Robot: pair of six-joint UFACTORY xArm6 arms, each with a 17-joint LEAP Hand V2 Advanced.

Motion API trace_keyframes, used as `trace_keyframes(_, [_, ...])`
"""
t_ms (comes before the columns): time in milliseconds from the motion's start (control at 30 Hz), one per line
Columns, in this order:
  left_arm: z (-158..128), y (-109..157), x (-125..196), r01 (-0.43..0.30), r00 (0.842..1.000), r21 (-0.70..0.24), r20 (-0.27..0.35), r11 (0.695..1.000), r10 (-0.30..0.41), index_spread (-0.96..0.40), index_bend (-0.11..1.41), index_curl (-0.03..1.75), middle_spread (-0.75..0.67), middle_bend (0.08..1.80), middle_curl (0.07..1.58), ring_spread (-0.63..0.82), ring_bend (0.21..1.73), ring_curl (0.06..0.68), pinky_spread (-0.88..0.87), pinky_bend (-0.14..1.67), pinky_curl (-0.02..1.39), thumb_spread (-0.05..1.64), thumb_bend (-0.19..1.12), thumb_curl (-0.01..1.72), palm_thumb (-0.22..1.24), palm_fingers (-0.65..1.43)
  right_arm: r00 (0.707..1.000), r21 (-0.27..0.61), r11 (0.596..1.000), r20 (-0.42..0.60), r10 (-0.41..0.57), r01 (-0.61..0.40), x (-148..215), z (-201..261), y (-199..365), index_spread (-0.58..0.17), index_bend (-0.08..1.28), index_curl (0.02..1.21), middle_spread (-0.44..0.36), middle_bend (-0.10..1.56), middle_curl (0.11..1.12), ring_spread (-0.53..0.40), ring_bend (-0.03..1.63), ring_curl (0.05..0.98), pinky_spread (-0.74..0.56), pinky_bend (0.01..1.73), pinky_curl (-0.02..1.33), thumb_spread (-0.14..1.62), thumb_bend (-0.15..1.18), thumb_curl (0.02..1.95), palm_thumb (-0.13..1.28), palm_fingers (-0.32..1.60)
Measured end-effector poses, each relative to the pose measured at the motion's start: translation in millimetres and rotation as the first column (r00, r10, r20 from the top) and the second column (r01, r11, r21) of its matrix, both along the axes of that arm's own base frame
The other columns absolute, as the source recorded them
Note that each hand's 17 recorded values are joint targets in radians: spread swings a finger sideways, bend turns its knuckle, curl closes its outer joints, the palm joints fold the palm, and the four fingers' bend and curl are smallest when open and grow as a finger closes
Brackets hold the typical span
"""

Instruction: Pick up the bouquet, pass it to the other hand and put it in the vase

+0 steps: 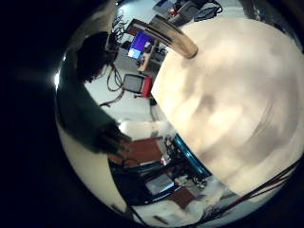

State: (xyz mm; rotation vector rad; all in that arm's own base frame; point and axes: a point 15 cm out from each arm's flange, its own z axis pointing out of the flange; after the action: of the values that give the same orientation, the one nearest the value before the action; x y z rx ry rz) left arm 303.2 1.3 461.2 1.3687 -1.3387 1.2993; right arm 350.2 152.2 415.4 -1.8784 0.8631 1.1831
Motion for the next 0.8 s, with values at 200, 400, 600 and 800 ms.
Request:
trace_keyframes(200, [3, 5, 2, -0.027, 0.999, -0.037, 0.032, 0.999, 0.028, -0.53, 0.3, 0.57, -0.55, 0.99, 0.74, -0.56, 1.14, 0.415, -0.78, 0.96, 0.43, 0.9, 0.03, 0.39, 0.61, 1.25, 0.999, -0.012, 1.0, 0.016, -0.028, 0.029, 6, -2, -1, -0.197, 1.11, 0.93, -0.151, 1.32, 0.86, -0.209, 1.4, 0.701, -0.31, 1.07, 1.08, 0.04, -0.01, 0.89, 1.23, 1.1])
trace_keyframes(400, [6, 6, 2, -0.034, 0.998, -0.061, 0.06, 0.998, 0.037, -0.66, 0.42, 0.82, -0.53, 1.08, 0.82, -0.49, 1.28, 0.487, -0.75, 1.0, 0.45, 0.52, 0.01, 0.57, 0.95, 1.15, 0.998, -0.019, 0.998, 0.029, -0.054, 0.055, 10, -2, -7, -0.208, 0.97, 0.91, -0.166, 1.19, 0.83, -0.216, 1.35, 0.669, -0.33, 1.12, 1.02, 0.39, -0.04, 0.85, 1.14, 1.03])
trace_keyframes(600, [10, 6, 2, -0.034, 0.994, -0.052, 0.1, 0.998, 0.039, -0.72, 0.44, 1.04, -0.5, 1.12, 0.87, -0.46, 1.33, 0.514, -0.72, 0.98, 0.45, 0.21, -0.02, 0.71, 1.04, 1.11, 0.997, -0.052, 0.996, 0.025, -0.075, 0.076, 13, -8, -22, -0.17, 0.5, 0.79, -0.126, 0.89, 0.74, -0.247, 1.23, 0.612, -0.44, 0.97, 0.88, 0.57, -0.02, 0.74, 1.08, 0.27])
trace_keyframes(800, [17, 7, 2, -0.036, 0.991, -0.033, 0.13, 0.999, 0.04, -0.75, 0.4, 1.19, -0.48, 1.12, 0.9, -0.45, 1.34, 0.523, -0.71, 0.97, 0.45, 0.12, -0.02, 0.77, 1.06, 1.1, 0.994, -0.046, 0.993, 0.023, -0.11, 0.111, 20, -13, -37, -0.393, 0.24, 0.5, -0.001, 0.32, 0.45, 0.085, 0.64, 0.35, 0.19, 0.62, 0.67, 0.78, -0.04, 0.63, 0.98, -0.14])
